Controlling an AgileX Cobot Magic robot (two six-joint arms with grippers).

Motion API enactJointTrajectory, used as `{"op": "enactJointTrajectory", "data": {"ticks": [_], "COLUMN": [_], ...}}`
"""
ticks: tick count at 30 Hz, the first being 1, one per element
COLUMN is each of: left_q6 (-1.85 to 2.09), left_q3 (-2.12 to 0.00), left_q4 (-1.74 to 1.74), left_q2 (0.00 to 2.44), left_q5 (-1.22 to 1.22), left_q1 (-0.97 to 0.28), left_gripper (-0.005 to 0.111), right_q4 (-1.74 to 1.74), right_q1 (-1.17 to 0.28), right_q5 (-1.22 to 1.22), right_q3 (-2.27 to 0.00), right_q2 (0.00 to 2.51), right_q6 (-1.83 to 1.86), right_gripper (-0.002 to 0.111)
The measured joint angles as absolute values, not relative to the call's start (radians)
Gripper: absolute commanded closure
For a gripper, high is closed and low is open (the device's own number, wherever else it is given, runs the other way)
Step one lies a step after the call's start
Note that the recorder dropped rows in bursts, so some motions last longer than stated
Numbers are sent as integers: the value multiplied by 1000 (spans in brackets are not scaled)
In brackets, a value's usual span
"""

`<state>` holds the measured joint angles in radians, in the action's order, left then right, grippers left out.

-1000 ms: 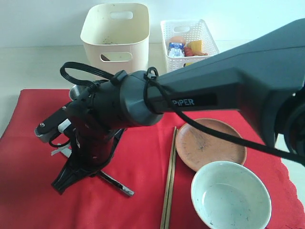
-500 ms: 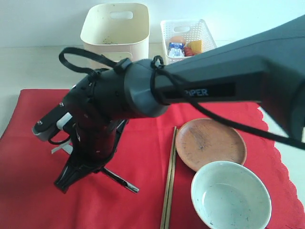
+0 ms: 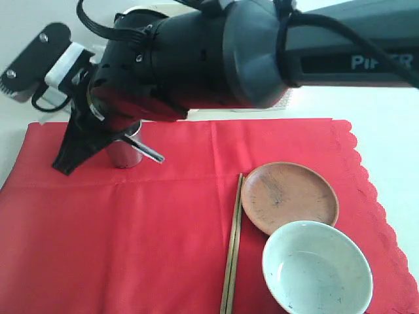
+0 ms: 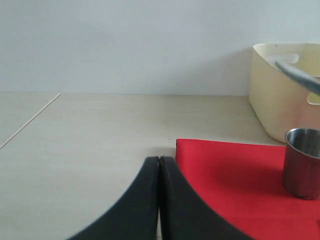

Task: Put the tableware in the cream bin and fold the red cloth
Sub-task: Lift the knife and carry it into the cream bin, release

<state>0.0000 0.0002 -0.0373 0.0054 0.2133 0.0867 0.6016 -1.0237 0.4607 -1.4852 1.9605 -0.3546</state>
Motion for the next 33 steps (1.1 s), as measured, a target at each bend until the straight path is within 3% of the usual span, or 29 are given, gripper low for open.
{"op": "enactJointTrajectory", "data": {"ticks": [13,20,33], "left_q6": [0,0,0], "left_q3": [0,0,0], "left_q4": [-37,-37,-37], "left_q2": [5,5,5], "left_q5": [213,213,213], "left_q1": [87,87,87], "left_gripper": [107,107,107], "right_q4": [1658,1721,1734], "right_q1": [-829,-762,-760], "right_q5": [305,357,349], "right_q3": [-1488,-1600,-1940], "right_q2": [1964,2038,2268], "right_q6": [-1450,-1722,-1749], "right_gripper": [108,108,108]}}
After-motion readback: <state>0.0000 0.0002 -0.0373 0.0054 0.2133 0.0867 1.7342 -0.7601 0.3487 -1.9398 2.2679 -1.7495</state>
